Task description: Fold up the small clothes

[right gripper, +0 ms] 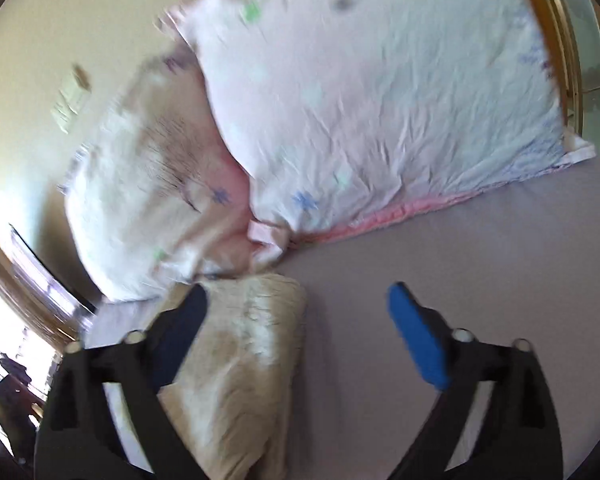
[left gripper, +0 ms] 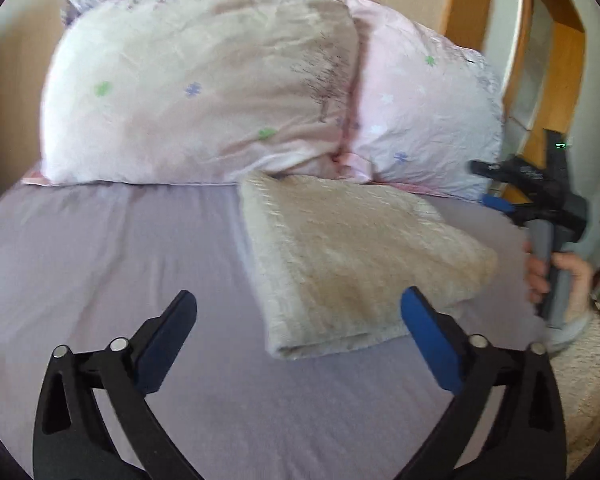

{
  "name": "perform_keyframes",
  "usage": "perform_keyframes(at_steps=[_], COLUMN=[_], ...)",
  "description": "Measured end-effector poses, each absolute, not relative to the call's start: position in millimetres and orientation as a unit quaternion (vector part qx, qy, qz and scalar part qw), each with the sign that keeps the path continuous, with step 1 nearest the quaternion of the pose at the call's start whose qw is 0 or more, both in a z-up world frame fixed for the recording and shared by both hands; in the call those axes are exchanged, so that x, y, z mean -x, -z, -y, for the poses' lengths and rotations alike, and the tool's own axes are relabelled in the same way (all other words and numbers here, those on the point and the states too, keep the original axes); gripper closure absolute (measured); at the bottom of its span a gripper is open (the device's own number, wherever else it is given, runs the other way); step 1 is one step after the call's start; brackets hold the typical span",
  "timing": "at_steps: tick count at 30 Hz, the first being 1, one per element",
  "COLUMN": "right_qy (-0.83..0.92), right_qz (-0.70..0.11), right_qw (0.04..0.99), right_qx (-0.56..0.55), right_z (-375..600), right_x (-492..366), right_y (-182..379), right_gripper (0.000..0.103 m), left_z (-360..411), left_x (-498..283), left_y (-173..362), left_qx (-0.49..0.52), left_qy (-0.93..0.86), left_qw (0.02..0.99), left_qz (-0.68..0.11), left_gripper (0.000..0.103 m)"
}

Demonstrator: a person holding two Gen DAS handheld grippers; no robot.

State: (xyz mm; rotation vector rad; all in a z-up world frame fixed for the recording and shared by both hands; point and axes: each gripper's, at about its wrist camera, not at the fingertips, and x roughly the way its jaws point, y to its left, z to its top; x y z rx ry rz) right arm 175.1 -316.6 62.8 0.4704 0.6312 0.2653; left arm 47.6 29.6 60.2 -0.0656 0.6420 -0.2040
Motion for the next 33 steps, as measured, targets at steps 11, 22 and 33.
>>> perform_keyframes(at_steps=[11, 22, 33], right_qy=[-0.088, -0.087, -0.098], right_qz=[-0.352, -0.406, -0.457], right_qw=[0.930, 0.909, 0.884], right_qx=[-0.059, 0.028, 0.022], right_z=[266.9, 200.5, 196.6], right_x=[-44.9, -44.7, -58.9], right_y=[-47.6, 5.3, 21.5], right_gripper=[0.002, 0.002, 0.002], left_z=[-18.8, -3.5, -2.8], left_x=[-55.3, -60.5, -60.0], left_y=[-15.0, 11.2, 14.5], left_qx=[0.008, -0.012, -0.025], left_qy=[0.054, 0.041, 0.026], left_qw=[0.903, 0.890, 0.897], left_qz=[-0.426, -0.453, -0.440], left_gripper=[0.001, 0.001, 0.001])
